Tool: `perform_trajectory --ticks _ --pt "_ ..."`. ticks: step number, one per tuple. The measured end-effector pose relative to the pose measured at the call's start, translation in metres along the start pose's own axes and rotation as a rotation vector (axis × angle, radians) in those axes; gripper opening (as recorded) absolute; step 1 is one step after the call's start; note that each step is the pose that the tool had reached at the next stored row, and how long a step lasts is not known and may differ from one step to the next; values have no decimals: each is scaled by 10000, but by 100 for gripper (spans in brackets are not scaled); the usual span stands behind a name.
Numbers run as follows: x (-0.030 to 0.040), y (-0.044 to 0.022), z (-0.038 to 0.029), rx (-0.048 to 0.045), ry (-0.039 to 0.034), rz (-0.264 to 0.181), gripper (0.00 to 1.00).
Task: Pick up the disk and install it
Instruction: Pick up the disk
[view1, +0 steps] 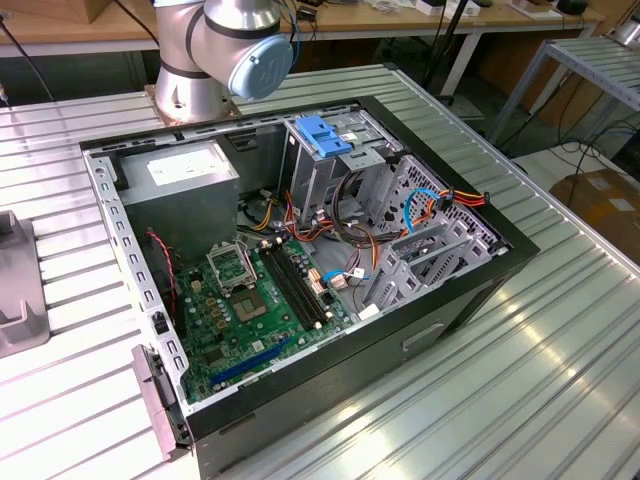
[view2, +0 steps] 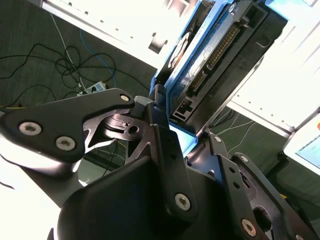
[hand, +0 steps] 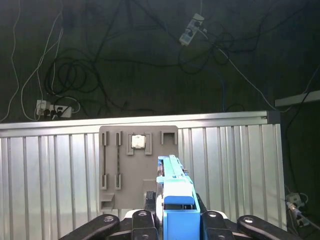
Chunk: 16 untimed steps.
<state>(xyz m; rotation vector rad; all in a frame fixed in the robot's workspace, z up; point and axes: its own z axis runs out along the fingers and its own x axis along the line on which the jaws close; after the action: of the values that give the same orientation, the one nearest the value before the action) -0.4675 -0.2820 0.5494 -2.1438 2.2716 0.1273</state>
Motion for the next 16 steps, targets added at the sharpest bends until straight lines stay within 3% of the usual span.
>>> perform_trajectory --ticks 16 --pt "0 -64 -3 0 0 0 37"
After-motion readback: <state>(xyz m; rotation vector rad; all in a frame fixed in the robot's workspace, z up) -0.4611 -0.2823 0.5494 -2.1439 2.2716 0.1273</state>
